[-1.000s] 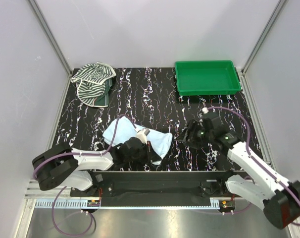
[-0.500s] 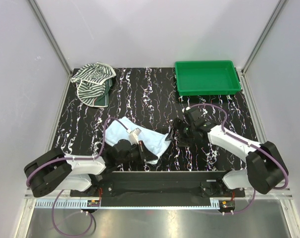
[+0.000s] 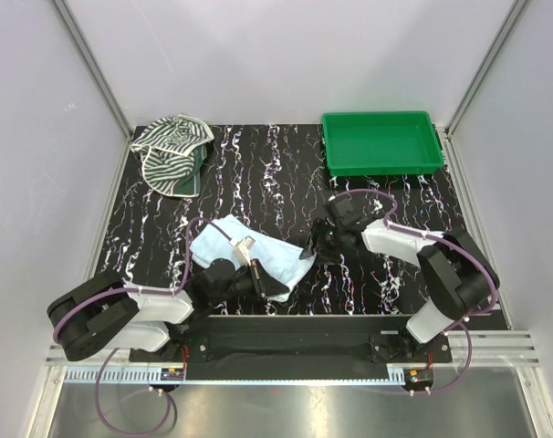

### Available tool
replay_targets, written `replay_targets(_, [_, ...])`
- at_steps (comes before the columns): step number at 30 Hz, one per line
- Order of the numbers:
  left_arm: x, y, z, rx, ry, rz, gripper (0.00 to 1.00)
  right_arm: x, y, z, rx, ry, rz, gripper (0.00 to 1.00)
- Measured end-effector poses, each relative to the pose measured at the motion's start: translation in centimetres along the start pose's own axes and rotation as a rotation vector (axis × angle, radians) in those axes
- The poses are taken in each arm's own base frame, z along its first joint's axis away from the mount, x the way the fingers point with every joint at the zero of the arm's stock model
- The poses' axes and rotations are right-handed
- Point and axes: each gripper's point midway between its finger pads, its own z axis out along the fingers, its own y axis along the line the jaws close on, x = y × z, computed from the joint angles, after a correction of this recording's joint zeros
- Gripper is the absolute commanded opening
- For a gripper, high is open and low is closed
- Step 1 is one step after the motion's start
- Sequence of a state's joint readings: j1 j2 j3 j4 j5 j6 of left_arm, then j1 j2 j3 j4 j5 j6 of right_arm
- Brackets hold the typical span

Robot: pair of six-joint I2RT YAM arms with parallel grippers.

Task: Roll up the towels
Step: Roll the towel

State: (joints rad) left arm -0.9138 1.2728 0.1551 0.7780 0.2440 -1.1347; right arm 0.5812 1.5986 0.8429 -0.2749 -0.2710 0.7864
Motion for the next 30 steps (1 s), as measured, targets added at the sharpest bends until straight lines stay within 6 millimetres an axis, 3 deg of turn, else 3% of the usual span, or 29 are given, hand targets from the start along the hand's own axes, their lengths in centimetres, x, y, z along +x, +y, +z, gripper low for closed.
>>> replay_targets(4, [-0.1, 0.2, -0.2, -0.001, -0.007, -0.006, 0.0, 0.0, -0.2, 0.6, 0.015, 0.015, -0.012, 0.22])
replay_targets(9, [-0.1, 0.8, -1.4, 0.003, -0.029, -0.036, 0.0, -1.0, 0.5, 0.0, 0.03, -0.003, -0.039, 0.17])
replay_targets(10, [-0.1, 0.9, -1.7, 0.003, -0.036, -0.045, 0.0, -1.3, 0.9, -0.2, 0.028, -0.007, -0.047, 0.2])
replay_targets(11, [-0.1, 0.9, -1.9, 0.005, -0.043, -0.052, 0.0, -1.6, 1.3, -0.4, 0.025, -0.01, -0.055, 0.35])
replay_targets(14, [-0.4, 0.6, -2.2, 0.011, -0.058, -0.076, 0.0, -2.8, 2.2, -0.9, 0.037, -0.035, -0.083, 0.59])
replay_targets(20, [-1.1, 1.4, -2.4, -0.034, -0.093, -0.139, 0.0, -5.7, 2.6, -2.3, 0.132, -0.11, -0.144, 0.65])
replay_targets(23, [-1.1, 3.0, -2.5, -0.103, -0.1, -0.172, 0.0, -7.6, 3.5, -3.8, 0.162, -0.167, -0.185, 0.58])
replay_targets(25, [-1.0, 4.3, -2.7, -0.159, -0.104, -0.2, 0.0, -8.5, 4.4, -5.0, 0.146, -0.208, -0.212, 0.45])
replay_targets(27, [-1.1, 5.3, -2.9, -0.198, -0.112, -0.221, 0.0, -8.6, 5.3, -6.4, 0.111, -0.238, -0.223, 0.36])
replay_targets(28, [-1.2, 5.8, -3.0, -0.218, -0.117, -0.232, 0.0, -8.4, 6.0, -7.3, 0.063, -0.258, -0.227, 0.27])
replay_targets(30, [-1.3, 6.5, -3.1, -0.248, -0.123, -0.249, 0.0, -7.6, 7.0, -8.7, -0.024, -0.283, -0.224, 0.22])
